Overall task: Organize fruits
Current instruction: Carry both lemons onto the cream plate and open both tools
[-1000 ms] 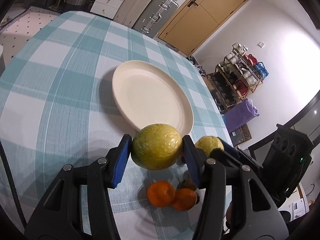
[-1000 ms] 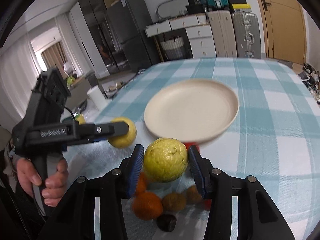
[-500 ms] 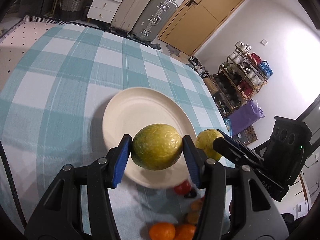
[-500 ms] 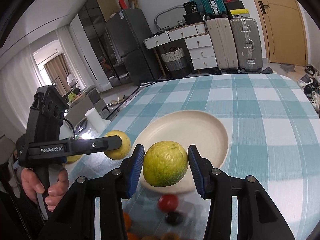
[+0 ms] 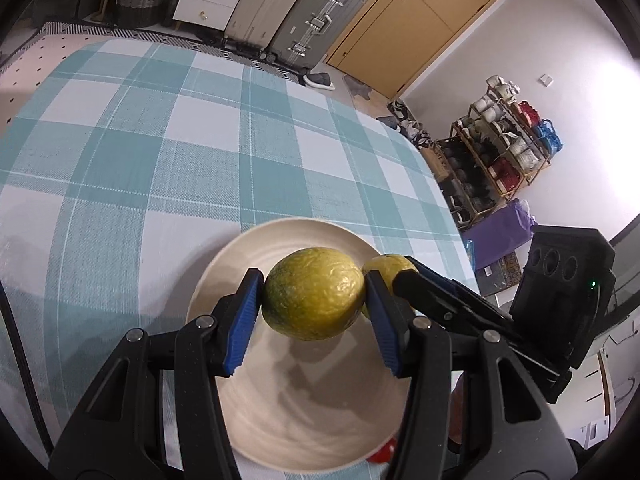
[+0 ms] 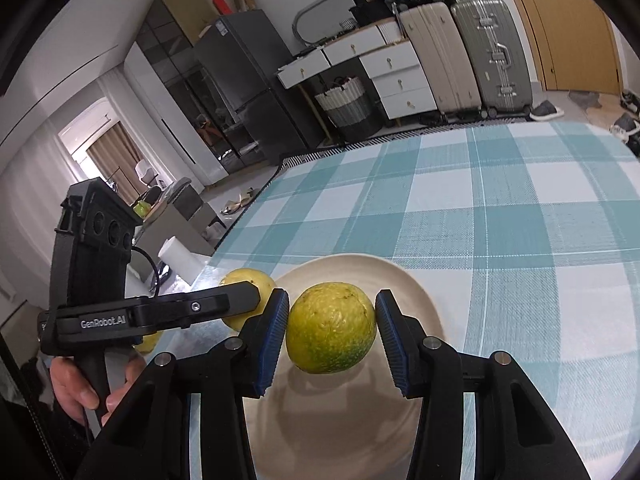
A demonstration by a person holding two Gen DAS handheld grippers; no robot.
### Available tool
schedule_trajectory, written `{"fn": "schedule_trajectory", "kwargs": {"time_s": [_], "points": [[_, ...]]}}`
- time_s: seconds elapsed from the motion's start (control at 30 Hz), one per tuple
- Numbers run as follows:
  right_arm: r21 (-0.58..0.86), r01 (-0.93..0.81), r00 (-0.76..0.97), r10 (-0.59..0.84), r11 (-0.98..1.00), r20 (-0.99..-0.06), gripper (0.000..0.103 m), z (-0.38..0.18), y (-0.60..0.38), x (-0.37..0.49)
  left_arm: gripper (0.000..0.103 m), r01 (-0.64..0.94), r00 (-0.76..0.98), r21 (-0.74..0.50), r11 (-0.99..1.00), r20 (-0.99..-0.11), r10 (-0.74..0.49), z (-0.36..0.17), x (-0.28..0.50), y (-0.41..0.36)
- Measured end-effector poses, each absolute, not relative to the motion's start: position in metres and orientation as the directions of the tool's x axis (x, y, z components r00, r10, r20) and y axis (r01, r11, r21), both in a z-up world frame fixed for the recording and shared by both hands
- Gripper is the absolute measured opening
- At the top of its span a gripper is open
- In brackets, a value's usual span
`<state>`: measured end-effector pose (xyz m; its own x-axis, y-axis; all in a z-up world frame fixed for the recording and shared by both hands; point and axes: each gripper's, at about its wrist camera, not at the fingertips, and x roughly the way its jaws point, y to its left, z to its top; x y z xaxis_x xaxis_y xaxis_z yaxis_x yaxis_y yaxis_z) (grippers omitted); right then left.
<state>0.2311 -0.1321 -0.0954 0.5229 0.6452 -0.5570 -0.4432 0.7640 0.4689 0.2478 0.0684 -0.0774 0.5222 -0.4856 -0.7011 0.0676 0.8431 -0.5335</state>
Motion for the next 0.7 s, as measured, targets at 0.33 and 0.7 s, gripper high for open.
{"fn": "schedule_trajectory", "kwargs": {"time_s": [0.33,0.7], "points": [[0.509,-0.44,0.498,0.673,0.74,-0.547,0.043,-0.11,-0.128,0.259,0.049,0.049,0.489,-0.553,0.832,-0.713,-0.503,-0.099,0.276,0.064],[0.498,-0.437,0.546,0.661,0.748,-0.514,0.043,-0.098,-0.138,0.251,0.063,0.051,0.516,-0.512,0.858,-0.722,-0.462,-0.075,0.262,0.061]]}}
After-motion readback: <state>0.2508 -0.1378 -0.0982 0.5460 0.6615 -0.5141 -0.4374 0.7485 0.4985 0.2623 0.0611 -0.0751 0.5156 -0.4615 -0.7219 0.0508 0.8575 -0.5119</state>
